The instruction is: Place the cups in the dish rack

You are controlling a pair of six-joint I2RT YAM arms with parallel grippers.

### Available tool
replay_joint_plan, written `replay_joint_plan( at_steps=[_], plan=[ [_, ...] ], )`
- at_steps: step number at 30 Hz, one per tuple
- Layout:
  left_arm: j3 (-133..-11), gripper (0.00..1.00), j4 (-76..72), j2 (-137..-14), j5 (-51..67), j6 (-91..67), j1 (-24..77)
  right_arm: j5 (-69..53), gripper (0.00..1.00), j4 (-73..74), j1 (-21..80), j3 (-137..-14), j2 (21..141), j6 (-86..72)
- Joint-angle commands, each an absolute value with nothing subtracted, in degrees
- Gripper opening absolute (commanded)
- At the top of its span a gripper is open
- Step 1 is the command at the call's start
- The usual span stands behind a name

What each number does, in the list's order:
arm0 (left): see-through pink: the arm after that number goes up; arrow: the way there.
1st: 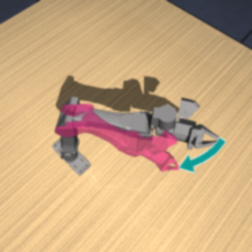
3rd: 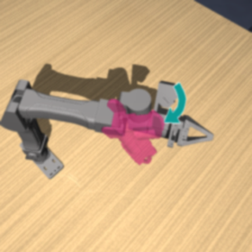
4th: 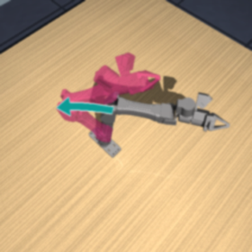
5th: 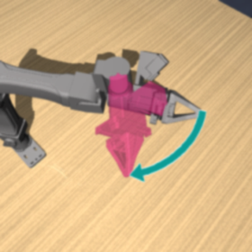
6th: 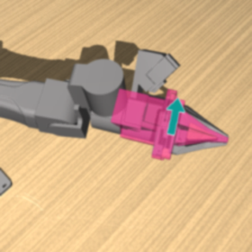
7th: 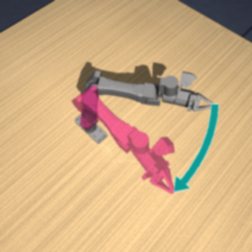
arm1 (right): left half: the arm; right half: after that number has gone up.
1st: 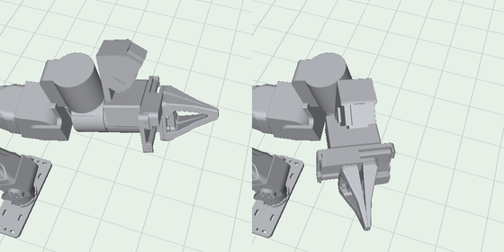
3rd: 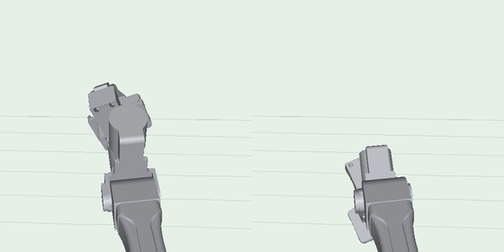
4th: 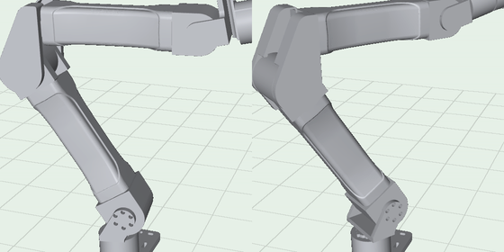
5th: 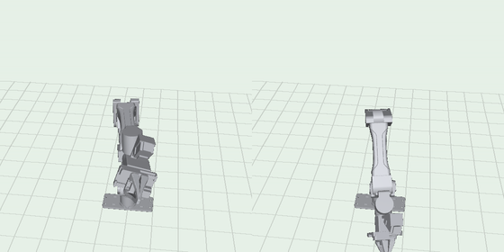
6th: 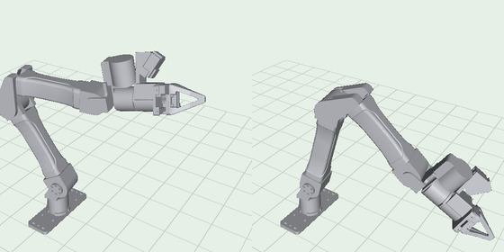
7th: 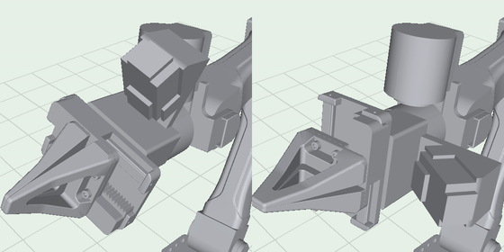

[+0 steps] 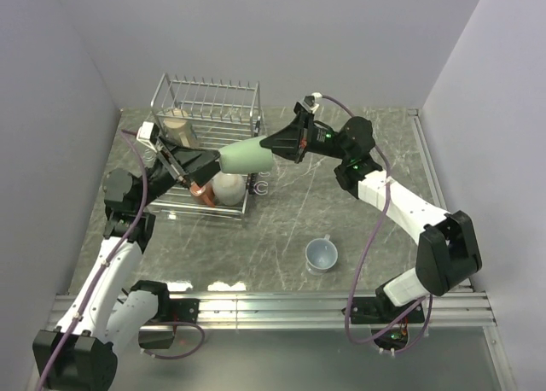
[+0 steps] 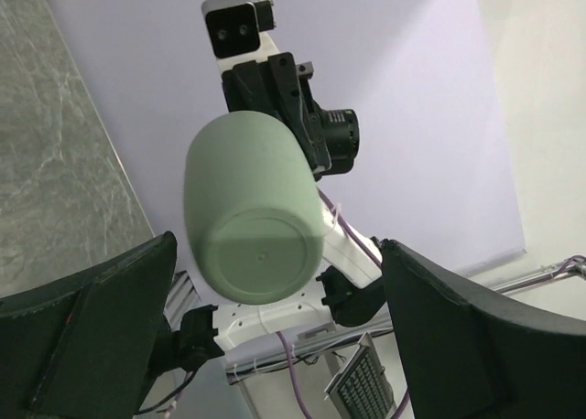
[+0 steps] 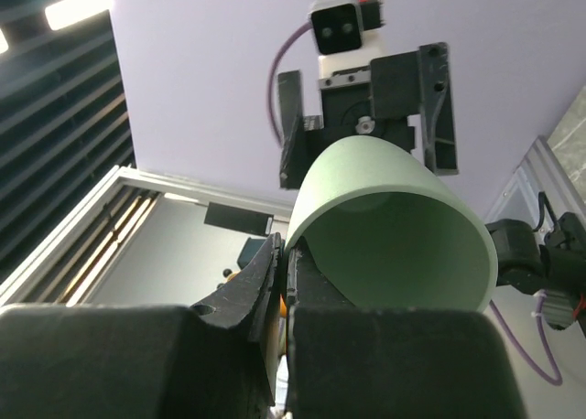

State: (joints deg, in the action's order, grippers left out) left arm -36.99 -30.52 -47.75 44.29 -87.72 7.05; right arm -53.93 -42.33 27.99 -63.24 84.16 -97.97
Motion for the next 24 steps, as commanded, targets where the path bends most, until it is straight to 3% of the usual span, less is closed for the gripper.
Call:
replay_joint_plan(
  at_steps=[1,14,17,20,24],
  plan=[
    [-43.41,0.99,-23.69,-48.25,45.79,-81.14,8.52,-52.82,0.00,-46.06,28.65,-64.68,84.90,-98.18],
    [-46.06,0.99,-19.42,-51.33,40.87,-76.02,14.24,-52.91,0.00,-42.54,30.15,-65.66,86.13,-95.28],
    [-46.23,0.88,-20.04,-51.68,40.78,-76.11,14.41,-52.82,0.00,-40.52,30.15,-65.66,85.87,-93.78],
    [-46.58,0.63,-19.69,-52.03,40.43,-75.68,14.41,-52.91,0.00,-40.25,30.15,-65.13,85.69,-93.52],
    [-46.67,0.43,-18.37,-52.21,39.82,-75.06,14.50,-53.09,0.00,-39.46,30.23,-64.69,85.25,-92.55]
  ],
)
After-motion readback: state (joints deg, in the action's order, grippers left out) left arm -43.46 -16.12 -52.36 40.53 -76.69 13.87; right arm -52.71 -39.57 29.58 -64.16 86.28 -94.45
